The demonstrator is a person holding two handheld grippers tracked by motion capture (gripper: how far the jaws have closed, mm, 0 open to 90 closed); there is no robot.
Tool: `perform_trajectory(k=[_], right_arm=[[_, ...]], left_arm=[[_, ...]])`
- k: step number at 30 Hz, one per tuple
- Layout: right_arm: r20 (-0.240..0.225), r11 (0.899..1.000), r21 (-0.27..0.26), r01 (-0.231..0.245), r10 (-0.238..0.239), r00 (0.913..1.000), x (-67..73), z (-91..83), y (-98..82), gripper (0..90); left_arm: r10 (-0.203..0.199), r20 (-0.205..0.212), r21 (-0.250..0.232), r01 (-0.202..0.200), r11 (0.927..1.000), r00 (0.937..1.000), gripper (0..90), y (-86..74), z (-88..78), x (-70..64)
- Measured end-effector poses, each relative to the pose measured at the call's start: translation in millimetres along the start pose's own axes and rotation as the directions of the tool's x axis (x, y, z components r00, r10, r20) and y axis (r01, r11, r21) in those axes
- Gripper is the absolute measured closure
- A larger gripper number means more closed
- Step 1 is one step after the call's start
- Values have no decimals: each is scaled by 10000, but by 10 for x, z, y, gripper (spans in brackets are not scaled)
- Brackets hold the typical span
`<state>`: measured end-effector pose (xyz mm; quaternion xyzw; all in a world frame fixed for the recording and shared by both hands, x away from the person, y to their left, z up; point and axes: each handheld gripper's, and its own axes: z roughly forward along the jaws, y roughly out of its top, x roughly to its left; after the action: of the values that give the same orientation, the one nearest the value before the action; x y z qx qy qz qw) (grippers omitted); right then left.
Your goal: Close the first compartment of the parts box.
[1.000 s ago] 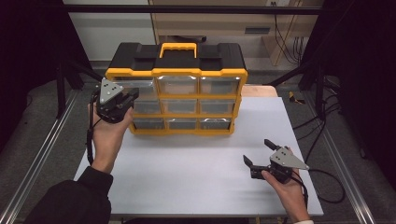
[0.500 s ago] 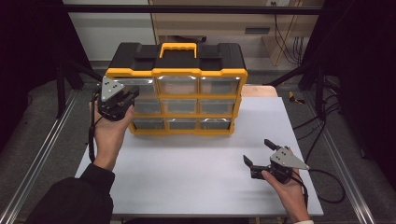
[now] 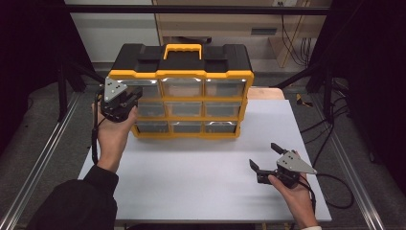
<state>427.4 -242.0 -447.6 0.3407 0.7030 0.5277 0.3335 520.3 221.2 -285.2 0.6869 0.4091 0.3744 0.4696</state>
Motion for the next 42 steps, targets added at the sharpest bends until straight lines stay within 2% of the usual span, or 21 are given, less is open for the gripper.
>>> perform_trajectory(k=[30,36,42], right_arm=[[-29,10000,53,50,-50,10000,5,2,-2,50],[-32,10000,35,41,-41,10000,1,1,-1,50],[-20,10000,43,61,-61,10000,2,2,-2,50]], left_arm=[[-24,-103,-61,24,10000,9999,897,-26,110,9],[9,-52,-122,-10,9999,10000,897,-65,66,2],[115,271,-305,-107,9995,9996,897,-156,-66,-42]])
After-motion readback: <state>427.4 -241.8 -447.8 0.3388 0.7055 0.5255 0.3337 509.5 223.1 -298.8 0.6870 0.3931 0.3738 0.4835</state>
